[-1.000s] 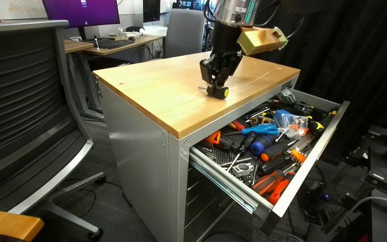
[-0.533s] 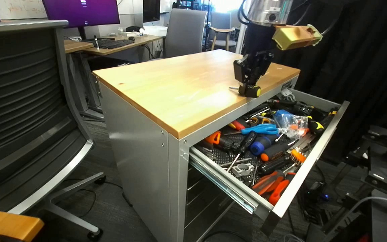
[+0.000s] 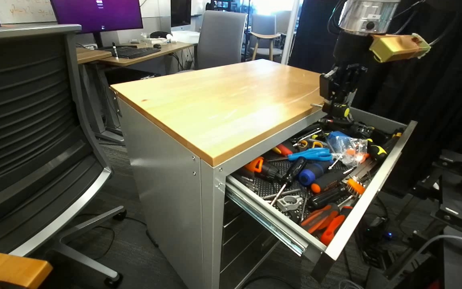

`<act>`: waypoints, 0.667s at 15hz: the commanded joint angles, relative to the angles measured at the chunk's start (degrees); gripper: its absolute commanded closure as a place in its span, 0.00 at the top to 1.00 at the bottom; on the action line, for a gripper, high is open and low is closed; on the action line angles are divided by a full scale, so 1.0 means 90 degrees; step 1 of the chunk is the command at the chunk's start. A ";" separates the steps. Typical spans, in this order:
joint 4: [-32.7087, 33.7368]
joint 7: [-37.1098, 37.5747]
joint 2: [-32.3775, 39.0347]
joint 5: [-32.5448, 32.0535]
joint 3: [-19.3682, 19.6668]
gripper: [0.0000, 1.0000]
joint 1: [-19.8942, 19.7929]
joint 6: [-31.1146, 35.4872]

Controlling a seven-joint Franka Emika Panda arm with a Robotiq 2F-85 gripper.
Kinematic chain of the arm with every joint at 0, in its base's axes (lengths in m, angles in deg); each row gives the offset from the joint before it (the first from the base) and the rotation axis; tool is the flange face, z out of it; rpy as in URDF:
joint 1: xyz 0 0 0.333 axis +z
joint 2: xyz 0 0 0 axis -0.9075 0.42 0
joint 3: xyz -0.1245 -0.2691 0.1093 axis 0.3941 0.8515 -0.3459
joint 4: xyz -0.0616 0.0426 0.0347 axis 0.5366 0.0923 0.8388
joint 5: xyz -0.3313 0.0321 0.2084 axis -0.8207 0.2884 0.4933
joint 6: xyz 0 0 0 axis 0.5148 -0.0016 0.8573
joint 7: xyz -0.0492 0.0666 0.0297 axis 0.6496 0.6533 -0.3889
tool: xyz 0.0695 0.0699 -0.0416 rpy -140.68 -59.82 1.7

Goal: Put the screwdriver in the drawer.

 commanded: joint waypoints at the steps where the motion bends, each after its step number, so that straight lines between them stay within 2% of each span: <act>1: -0.0382 -0.0126 -0.0313 0.0128 -0.0032 0.60 -0.0260 0.0183; 2: -0.0394 -0.0159 -0.0300 0.0165 -0.0041 0.65 -0.0311 0.0176; 6: -0.0372 -0.0480 -0.0328 0.0342 -0.0043 0.96 -0.0460 -0.0027; 7: -0.0647 -0.0770 -0.0606 0.0511 -0.0029 1.00 -0.0532 -0.0182; 10: -0.0937 -0.1504 -0.0857 0.1112 0.0064 1.00 -0.0767 -0.0869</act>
